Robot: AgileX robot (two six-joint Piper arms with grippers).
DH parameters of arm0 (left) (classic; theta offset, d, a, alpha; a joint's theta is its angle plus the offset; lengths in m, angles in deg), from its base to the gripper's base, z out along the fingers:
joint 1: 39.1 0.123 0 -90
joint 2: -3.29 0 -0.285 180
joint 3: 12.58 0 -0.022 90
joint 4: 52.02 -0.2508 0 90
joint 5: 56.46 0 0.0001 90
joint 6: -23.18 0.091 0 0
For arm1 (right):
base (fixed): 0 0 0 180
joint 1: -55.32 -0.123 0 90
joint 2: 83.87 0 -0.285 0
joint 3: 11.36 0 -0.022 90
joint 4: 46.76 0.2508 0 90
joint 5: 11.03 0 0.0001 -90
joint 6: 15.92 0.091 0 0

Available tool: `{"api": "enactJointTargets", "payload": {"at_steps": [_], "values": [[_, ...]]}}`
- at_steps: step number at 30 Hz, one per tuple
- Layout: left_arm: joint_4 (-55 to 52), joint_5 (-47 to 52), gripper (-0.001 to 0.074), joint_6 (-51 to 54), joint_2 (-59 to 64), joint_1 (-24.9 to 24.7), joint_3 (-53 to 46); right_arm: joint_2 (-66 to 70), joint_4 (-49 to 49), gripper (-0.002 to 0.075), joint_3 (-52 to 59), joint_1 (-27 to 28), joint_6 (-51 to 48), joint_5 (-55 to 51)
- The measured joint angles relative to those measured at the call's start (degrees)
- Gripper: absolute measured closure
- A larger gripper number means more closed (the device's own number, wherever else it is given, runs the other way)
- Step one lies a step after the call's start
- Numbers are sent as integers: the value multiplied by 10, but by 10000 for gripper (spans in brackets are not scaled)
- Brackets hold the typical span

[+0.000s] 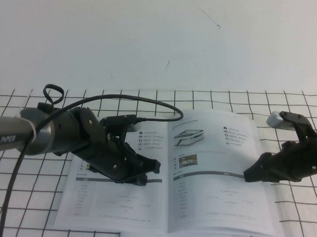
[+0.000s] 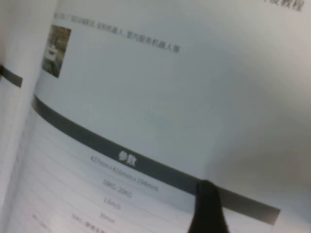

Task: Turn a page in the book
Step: Open the closed book

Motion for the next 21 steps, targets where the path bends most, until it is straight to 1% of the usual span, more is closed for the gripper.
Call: {"api": "enactJointTargets", "payload": {"at_steps": [10,21], "values": [[2,0,738,4,0,0,0,0,62,275,0,0,-9,-24],[22,-5,738,7,0,0,0,0,104,284,-12,0,-16,-55]]}}
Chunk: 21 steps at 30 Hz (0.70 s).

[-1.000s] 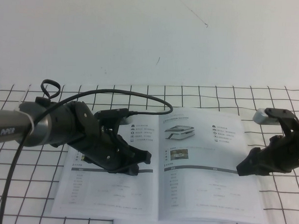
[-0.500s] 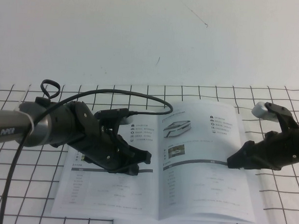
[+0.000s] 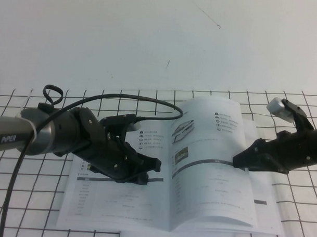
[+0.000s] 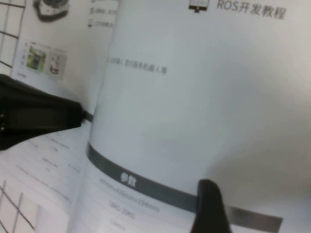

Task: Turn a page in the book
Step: Open the closed book

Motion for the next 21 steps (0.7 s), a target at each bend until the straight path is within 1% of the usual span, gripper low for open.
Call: {"api": "enactJointTargets", "payload": {"at_steps": [4,12,21], "values": [[2,0,738,0,1,0,0,0,32,284,0,0,-20,-38],[6,-1,738,0,1,0,0,0,135,285,0,0,-75,-132],[7,-3,738,5,2,0,0,0,198,285,0,0,-101,-203]]}}
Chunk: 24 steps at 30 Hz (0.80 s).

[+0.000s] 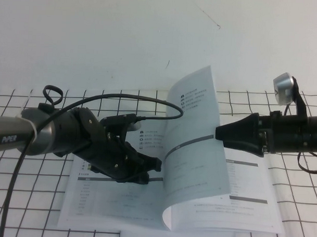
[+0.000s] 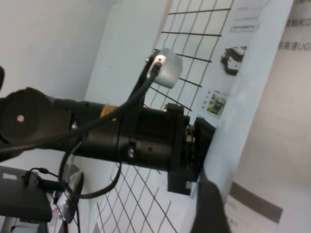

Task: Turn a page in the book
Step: Open the closed book

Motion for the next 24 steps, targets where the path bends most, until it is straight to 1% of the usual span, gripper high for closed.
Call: {"api": "enactJointTargets", "payload": {"at_steps": [9,20,24], "values": [[1,0,738,0,0,0,0,0,59,285,0,-1,-23,-17],[2,-3,738,1,-2,0,0,-28,64,285,0,-1,-28,-19],[0,-6,738,5,-23,0,-6,-28,64,285,0,-1,-29,-19]]}}
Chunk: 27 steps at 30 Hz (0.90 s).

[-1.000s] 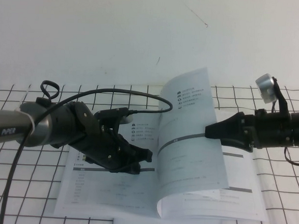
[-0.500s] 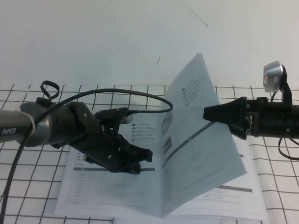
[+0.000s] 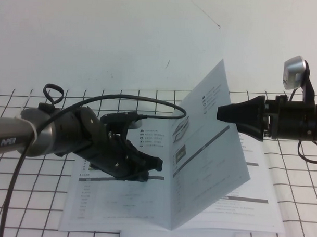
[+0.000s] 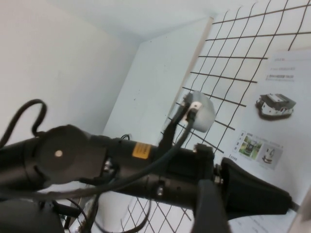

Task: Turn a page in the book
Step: Open the closed book

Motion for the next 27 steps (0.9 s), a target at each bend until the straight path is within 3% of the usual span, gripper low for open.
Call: {"api": "enactJointTargets", "payload": {"at_steps": [7,13,20,27], "values": [[-22,26,738,15,-94,-9,-5,0,0,285,0,0,0,-1],[-41,-17,738,16,-220,-73,-75,0,0,285,0,-15,-3,-1],[-34,-162,738,16,-350,-272,-197,0,0,285,0,-32,-24,-2],[-15,-368,738,16,-329,-447,-240,0,0,285,0,-36,-26,-2]]}}
